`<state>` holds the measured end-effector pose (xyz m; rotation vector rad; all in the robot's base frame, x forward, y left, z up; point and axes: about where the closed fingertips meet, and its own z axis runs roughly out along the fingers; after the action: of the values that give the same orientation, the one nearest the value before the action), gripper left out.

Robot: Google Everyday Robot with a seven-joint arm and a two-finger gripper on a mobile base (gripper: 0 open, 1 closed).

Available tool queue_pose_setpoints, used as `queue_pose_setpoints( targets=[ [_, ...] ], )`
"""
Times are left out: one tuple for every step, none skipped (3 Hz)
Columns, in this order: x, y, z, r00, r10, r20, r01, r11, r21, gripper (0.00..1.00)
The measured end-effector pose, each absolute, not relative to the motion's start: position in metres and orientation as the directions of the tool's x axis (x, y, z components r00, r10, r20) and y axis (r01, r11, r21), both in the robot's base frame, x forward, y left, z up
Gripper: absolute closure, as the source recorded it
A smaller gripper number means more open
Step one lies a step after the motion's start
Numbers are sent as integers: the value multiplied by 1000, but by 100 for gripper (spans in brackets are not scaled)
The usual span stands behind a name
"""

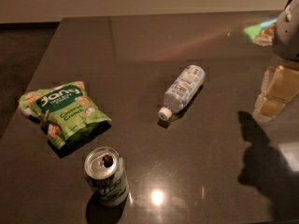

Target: Place blue plastic bottle upright

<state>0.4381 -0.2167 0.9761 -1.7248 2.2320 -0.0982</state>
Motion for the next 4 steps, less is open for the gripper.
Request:
queue_pose_setpoints(
  targets=[
    [438,-217,976,-222,-953,-207,-931,270,-245,0],
    [445,-210,978,-189,-960,-208,-935,241,-260,0],
    [468,-195,977,-98,-973,-211,-949,155,-275,0],
    [494,-174,970,61,-973,-222,-961,3,-277,0]
  ],
)
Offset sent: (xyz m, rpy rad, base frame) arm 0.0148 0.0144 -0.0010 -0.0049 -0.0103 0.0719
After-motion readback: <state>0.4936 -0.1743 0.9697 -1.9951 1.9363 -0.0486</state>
